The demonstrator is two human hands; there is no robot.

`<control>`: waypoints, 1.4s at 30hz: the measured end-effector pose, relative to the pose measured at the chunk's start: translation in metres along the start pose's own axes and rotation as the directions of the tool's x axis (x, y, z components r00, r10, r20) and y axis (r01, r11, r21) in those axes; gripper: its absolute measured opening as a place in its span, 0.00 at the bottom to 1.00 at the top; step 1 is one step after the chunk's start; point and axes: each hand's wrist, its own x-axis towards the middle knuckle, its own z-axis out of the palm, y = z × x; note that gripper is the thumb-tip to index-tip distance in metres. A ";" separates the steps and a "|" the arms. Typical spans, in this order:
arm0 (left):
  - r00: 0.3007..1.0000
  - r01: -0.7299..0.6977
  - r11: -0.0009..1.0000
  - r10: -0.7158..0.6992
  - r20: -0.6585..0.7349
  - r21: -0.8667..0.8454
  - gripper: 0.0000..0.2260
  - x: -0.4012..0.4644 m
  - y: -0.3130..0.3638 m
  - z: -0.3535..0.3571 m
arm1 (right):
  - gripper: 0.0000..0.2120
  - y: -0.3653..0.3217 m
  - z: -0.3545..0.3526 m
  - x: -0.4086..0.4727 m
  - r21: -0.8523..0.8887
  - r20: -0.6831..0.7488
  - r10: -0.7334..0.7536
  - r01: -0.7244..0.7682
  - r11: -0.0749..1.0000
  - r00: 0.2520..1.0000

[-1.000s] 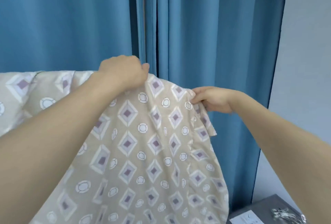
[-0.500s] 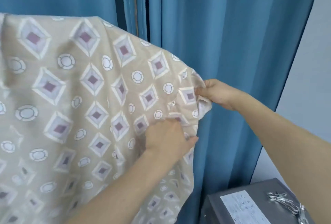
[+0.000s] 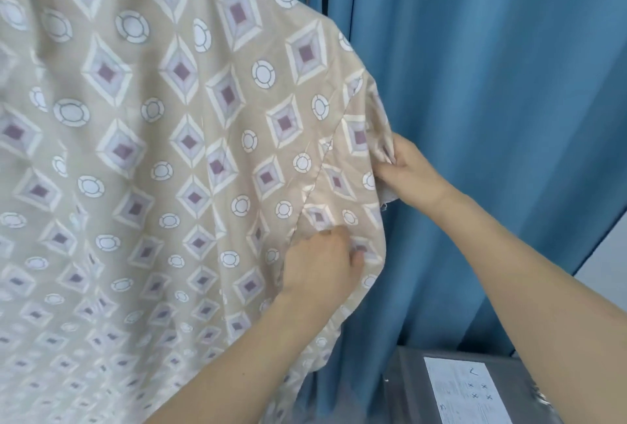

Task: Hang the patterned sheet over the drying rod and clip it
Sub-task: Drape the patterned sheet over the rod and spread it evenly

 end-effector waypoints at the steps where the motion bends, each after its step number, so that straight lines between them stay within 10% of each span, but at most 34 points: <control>1: 1.000 -0.016 1.000 0.015 -0.021 -0.024 0.08 0.000 -0.004 0.003 | 0.10 -0.001 -0.002 -0.003 0.027 0.006 0.017 -0.017 0.999 1.000; 4: 0.993 -0.026 0.994 0.014 -0.116 -0.104 0.09 -0.004 -0.009 0.005 | 0.08 0.003 -0.006 -0.013 0.167 0.043 0.078 -0.084 0.982 0.996; 8: 0.997 0.071 0.996 -0.072 -0.017 -0.047 0.35 -0.012 0.016 0.010 | 0.20 0.002 -0.010 -0.021 0.228 0.024 0.072 -0.075 0.971 0.997; 13: 0.975 0.000 0.994 -0.023 -0.219 -0.106 0.07 -0.010 0.005 0.012 | 0.19 -0.005 -0.013 -0.025 0.257 -0.037 0.053 -0.042 0.966 0.998; 17: 0.948 -0.040 0.959 -0.052 -0.313 -0.281 0.10 -0.018 -0.003 -0.006 | 0.09 -0.001 -0.018 -0.029 0.360 -0.012 0.056 -0.048 0.932 0.998; 22: 0.976 0.057 0.987 -0.086 -0.199 -0.149 0.24 -0.009 0.027 0.003 | 0.25 -0.001 -0.017 -0.031 0.524 -0.016 0.117 -0.091 0.847 0.993; 25: 0.943 -0.018 0.989 -0.031 -0.330 -0.146 0.09 -0.004 0.019 0.004 | 0.13 -0.003 -0.024 -0.035 0.442 -0.074 0.070 -0.030 0.897 0.995; 31: 0.850 -0.282 0.817 -0.030 -0.527 -0.502 0.09 -0.015 0.006 -0.036 | 0.07 0.012 -0.023 -0.047 0.148 -0.196 -0.044 0.074 0.986 0.980; 42: 0.872 -0.267 0.598 -0.183 -0.454 -0.755 0.10 0.034 0.001 -0.084 | 0.19 0.022 0.002 -0.051 -0.125 -0.271 -0.103 0.071 0.990 0.957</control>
